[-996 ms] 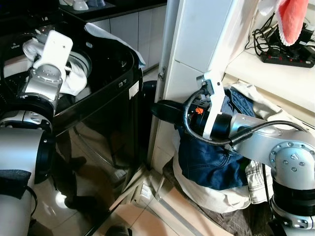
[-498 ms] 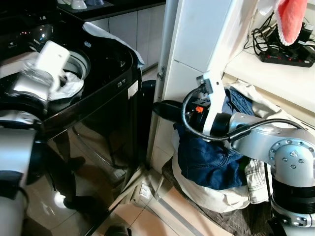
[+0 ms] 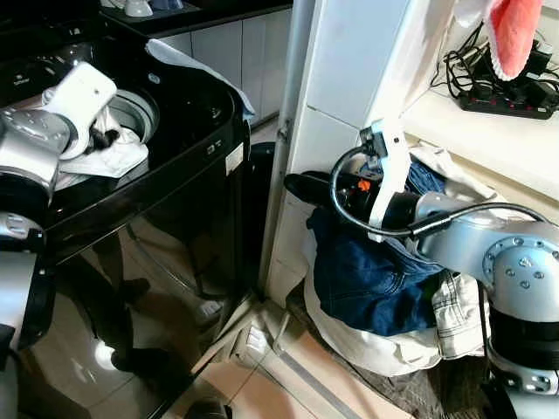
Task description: Clothes washing
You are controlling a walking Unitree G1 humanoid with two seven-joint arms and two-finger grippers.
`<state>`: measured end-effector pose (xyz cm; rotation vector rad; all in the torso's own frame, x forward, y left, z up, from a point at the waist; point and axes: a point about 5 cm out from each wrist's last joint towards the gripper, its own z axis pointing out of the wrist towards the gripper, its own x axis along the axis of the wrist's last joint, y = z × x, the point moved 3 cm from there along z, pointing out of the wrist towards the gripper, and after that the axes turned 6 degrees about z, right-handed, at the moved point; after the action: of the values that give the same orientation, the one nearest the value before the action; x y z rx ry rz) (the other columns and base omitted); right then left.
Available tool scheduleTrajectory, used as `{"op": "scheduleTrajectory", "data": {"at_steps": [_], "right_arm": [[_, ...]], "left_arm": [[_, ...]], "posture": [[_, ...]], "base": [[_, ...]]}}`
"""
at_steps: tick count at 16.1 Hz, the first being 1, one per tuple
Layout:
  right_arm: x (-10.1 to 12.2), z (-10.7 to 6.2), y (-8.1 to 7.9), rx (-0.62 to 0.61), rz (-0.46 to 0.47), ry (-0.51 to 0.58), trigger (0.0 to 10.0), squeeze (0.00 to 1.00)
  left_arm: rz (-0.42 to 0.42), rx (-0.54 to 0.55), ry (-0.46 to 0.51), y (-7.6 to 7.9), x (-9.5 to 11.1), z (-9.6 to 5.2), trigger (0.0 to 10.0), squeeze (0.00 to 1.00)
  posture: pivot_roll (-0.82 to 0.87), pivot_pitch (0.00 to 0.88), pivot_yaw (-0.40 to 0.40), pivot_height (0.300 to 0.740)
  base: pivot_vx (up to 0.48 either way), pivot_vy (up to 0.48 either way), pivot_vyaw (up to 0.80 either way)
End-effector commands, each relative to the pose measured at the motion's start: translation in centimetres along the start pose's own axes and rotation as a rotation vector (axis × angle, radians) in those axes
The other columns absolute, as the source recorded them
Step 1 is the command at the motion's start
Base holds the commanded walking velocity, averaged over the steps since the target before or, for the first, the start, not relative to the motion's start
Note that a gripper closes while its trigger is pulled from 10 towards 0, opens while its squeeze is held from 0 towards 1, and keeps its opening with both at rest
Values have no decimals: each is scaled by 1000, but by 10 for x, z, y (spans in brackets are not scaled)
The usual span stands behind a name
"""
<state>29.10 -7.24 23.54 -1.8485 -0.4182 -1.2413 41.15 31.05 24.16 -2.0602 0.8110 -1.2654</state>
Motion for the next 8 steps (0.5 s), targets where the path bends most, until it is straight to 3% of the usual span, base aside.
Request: {"op": "scheduleTrajectory", "data": {"at_steps": [1,2,3,5,7,8], "right_arm": [[6,-3,4,-29,-8,14,10000,0],[6,-3,4,-29,-7,14,10000,0],[5,-3,4,-31,-4,15,10000,0],[4,-3,5,-38,-4,13,10000,0],[3,-3,6,-44,-8,10,10000,0],[4,-3,7,-53,-4,18,10000,0]], "left_arm": [[118,86,15,-17,10,-6,10000,1000],[137,95,7,-19,9,-6,10000,1000],[162,32,4,-13,11,-7,10000,1000],[288,-118,-66,4,3,-6,10000,1000],[328,-54,-55,-2,7,-6,10000,1000],[100,83,110,-12,33,-4,10000,1000]], "posture": [[48,0,-70,740],[48,0,-70,740],[43,0,-64,740],[42,0,-60,740],[41,0,-57,740],[45,0,-55,740]], "base": [[0,0,0],[0,0,0],[0,0,0],[0,0,0],[0,0,0],[0,0,0]]}}
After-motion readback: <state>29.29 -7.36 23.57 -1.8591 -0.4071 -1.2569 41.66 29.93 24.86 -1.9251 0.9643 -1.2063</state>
